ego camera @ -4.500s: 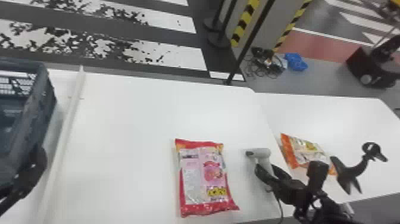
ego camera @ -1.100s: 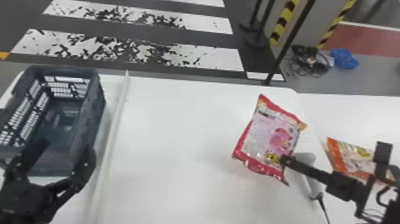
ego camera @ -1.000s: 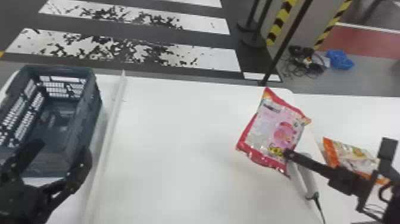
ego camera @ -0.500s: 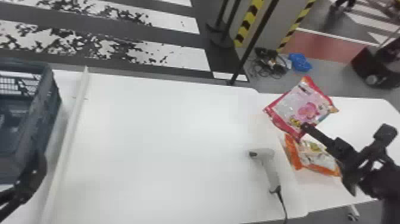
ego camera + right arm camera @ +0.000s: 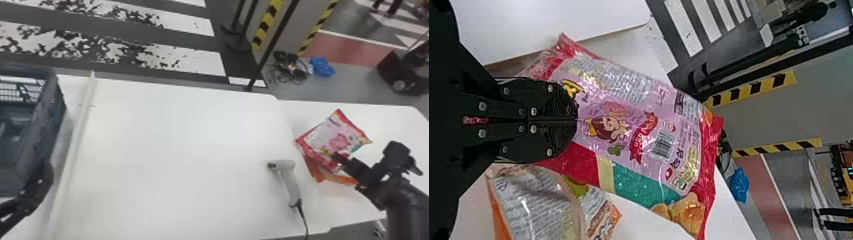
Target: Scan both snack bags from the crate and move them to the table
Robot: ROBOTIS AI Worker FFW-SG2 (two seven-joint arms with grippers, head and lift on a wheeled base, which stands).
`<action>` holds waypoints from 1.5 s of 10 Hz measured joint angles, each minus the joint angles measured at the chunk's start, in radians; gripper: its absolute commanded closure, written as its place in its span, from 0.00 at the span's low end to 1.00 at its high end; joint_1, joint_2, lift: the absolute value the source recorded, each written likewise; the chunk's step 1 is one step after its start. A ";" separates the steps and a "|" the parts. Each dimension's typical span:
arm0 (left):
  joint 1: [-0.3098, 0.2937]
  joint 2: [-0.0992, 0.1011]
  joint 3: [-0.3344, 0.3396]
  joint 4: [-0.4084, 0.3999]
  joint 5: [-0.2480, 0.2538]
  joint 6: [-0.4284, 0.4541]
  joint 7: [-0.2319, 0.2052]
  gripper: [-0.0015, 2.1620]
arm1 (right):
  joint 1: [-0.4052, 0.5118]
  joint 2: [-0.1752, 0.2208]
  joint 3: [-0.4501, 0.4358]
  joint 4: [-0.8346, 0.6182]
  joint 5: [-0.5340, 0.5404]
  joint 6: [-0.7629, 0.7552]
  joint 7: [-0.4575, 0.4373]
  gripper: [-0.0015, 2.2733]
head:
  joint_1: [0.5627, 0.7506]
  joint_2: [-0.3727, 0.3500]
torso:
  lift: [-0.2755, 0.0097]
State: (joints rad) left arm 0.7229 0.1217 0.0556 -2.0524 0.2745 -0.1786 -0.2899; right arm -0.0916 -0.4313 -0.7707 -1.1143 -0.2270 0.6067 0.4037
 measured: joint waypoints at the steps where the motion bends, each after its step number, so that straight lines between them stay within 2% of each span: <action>1: -0.003 0.002 -0.006 0.000 0.000 0.000 0.000 0.03 | -0.001 0.000 0.025 0.006 0.005 0.007 -0.026 0.00 | 0.70 0.03 | 0.66; 2: -0.007 0.003 -0.013 -0.002 -0.001 0.000 0.001 0.03 | 0.014 0.003 0.048 -0.017 0.008 0.044 -0.067 0.00 | 0.70 0.03 | 0.66; 4: -0.014 0.008 -0.028 -0.015 -0.003 0.004 0.008 0.03 | 0.116 0.043 0.058 -0.202 -0.005 0.162 -0.180 0.02 | 0.70 0.03 | 0.66; 6: -0.021 0.015 -0.050 -0.037 -0.014 0.026 0.019 0.03 | 0.204 0.087 0.051 -0.374 -0.025 0.186 -0.203 0.03 | 0.70 0.03 | 0.66; 7: -0.020 0.016 -0.060 -0.048 -0.022 0.035 0.025 0.03 | 0.217 0.092 0.037 -0.411 -0.052 0.191 -0.203 0.03 | 0.70 0.03 | 0.66; 8: -0.017 0.016 -0.064 -0.057 -0.027 0.041 0.026 0.03 | 0.226 0.096 0.024 -0.439 -0.076 0.175 -0.208 0.03 | 0.70 0.03 | 0.66; 9: -0.009 0.016 -0.064 -0.064 -0.029 0.043 0.028 0.03 | 0.259 0.115 0.018 -0.493 -0.099 0.092 -0.213 0.03 | 0.70 0.03 | 0.66; 11: 0.002 0.015 -0.068 -0.079 -0.033 0.043 0.030 0.03 | 0.348 0.175 0.034 -0.666 -0.127 0.019 -0.212 0.03 | 0.70 0.03 | 0.66; 13: 0.008 0.012 -0.096 -0.101 -0.056 0.046 0.054 0.03 | 0.434 0.263 0.069 -0.874 -0.186 0.046 -0.211 0.03 | 0.70 0.03 | 0.66; 15: 0.012 0.010 -0.122 -0.131 -0.070 0.108 0.075 0.03 | 0.548 0.360 0.174 -1.058 -0.206 0.027 -0.206 0.04 | 0.70 0.03 | 0.66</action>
State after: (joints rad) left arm 0.7350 0.1318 -0.0666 -2.1832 0.2049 -0.0710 -0.2150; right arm 0.4566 -0.0712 -0.5969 -2.1722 -0.4330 0.6339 0.1979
